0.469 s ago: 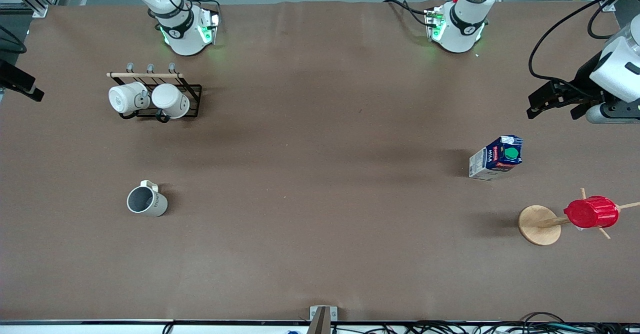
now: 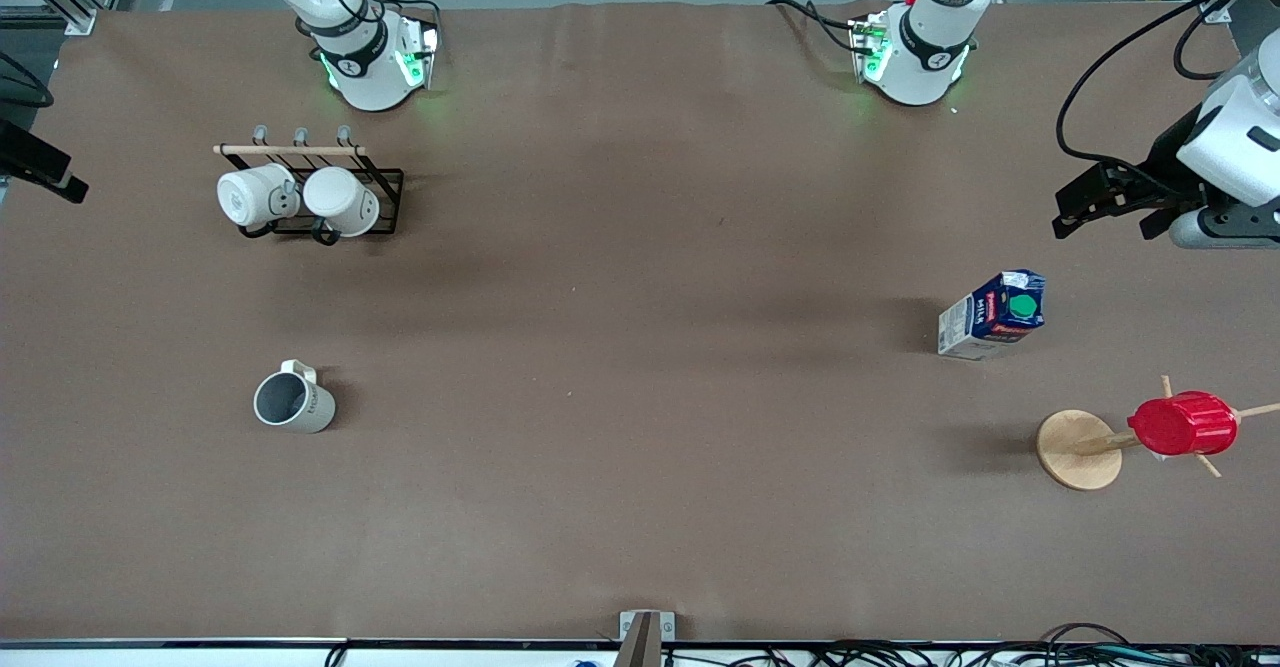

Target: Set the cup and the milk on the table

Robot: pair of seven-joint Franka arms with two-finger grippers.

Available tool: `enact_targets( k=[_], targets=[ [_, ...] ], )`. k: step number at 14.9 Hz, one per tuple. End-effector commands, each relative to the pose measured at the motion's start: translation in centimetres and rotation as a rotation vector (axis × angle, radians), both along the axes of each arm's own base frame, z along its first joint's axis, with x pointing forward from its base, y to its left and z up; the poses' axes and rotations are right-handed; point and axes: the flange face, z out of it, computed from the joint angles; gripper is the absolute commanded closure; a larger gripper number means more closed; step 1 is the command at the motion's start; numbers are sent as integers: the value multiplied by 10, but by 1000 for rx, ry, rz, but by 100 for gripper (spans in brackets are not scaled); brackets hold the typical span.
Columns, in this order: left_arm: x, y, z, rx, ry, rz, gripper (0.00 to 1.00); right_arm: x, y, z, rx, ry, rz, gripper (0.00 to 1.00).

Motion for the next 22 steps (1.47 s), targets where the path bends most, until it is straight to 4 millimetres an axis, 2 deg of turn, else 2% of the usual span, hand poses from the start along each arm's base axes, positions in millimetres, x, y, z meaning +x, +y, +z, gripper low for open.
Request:
enact_targets(
  k=[1,2,3,5,8,10,13,15,17,18,19,22],
  targets=[
    [4,0,-4,19,-14,-15,1,2,-1,-3,11,7,8,0],
    [4,0,-5,18,-14,-13,1,4,-1,-5,11,5,8,0],
    [7,1,-9,20,-9,-12,0,11,-2,-16,11,19,10,0],
    [12,2,-14,52,-19,-16,0,34,-1,-52,11,44,30,0],
    [24,5,-32,61,-9,-22,0,57,-1,-126,3,9,61,0],
    [31,9,-43,58,-1,-20,0,69,1,-186,-5,-19,73,0],
    [47,12,-77,55,21,-15,0,85,3,-270,-19,-41,81,0],
    [59,18,-103,51,35,-7,0,94,3,-318,-30,-48,115,0],
    [66,24,-128,49,46,3,1,99,2,-355,-38,-51,124,0],
    [65,29,-140,48,46,8,1,102,2,-368,-41,-56,126,0],
    [61,31,-157,49,47,7,1,105,2,-381,-45,-61,135,0],
    [49,31,-184,53,55,5,1,107,1,-414,-55,-71,186,0]
  ],
)
